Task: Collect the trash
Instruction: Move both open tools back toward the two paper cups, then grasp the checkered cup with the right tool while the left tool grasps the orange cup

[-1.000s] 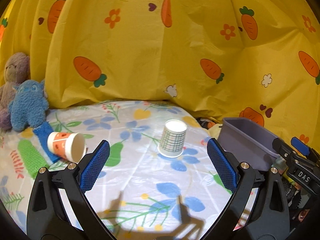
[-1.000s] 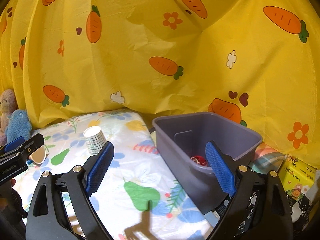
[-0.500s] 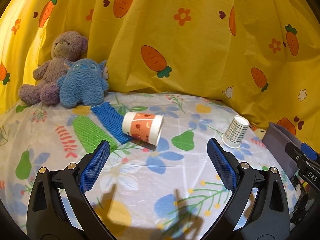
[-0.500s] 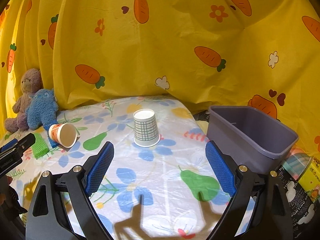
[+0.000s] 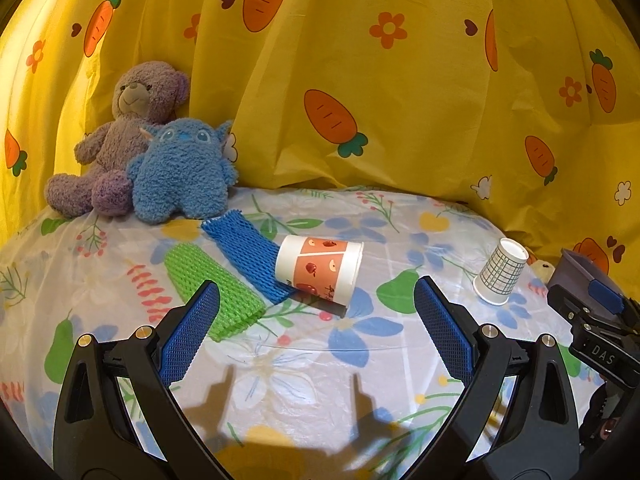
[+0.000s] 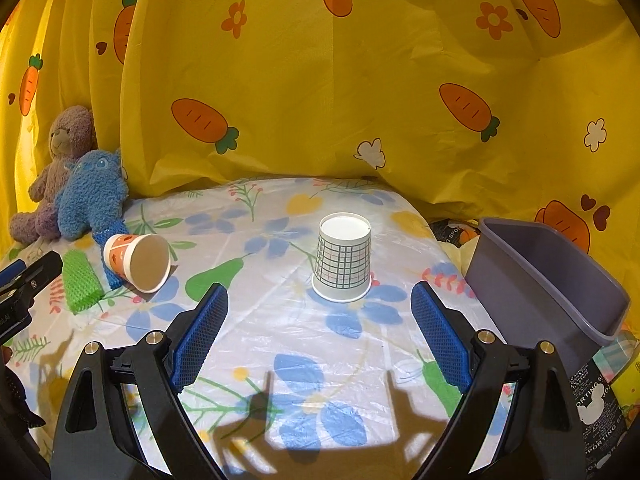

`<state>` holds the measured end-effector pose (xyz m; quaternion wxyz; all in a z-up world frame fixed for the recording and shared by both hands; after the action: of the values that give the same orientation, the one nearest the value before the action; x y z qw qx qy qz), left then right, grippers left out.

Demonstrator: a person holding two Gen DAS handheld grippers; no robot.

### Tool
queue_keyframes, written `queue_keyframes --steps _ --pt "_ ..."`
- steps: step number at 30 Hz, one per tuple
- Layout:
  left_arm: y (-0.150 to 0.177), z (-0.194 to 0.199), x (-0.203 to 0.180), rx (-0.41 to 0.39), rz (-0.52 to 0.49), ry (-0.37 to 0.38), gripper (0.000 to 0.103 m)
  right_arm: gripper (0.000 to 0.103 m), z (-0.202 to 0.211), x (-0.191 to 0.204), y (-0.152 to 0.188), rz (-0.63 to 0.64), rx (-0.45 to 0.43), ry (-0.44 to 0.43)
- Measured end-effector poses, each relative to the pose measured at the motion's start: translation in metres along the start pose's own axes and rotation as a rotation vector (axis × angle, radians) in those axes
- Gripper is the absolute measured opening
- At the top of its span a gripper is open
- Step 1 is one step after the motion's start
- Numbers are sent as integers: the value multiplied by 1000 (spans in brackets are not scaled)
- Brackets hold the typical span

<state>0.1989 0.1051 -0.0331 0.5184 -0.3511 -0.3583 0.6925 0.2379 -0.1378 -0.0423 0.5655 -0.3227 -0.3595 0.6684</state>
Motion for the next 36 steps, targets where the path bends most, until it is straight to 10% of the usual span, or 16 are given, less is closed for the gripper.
queue_keyframes --steps 36 --pt "-14 -90 -31 111 -58 0 96 83 -133 -40 -14 -54 156 124"
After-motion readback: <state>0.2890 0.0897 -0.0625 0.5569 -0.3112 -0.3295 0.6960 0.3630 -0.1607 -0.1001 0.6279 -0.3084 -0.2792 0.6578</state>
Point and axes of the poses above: each gripper's, at about its wrist camera, not at the fingertips, and z roughly against the way its jaws point, x to its left, y to its underside, the point moved 10 cm from there along -z, roughly the way its jaws point, and after that the axes turned 2 degrees about x, right-handed, at the moved point
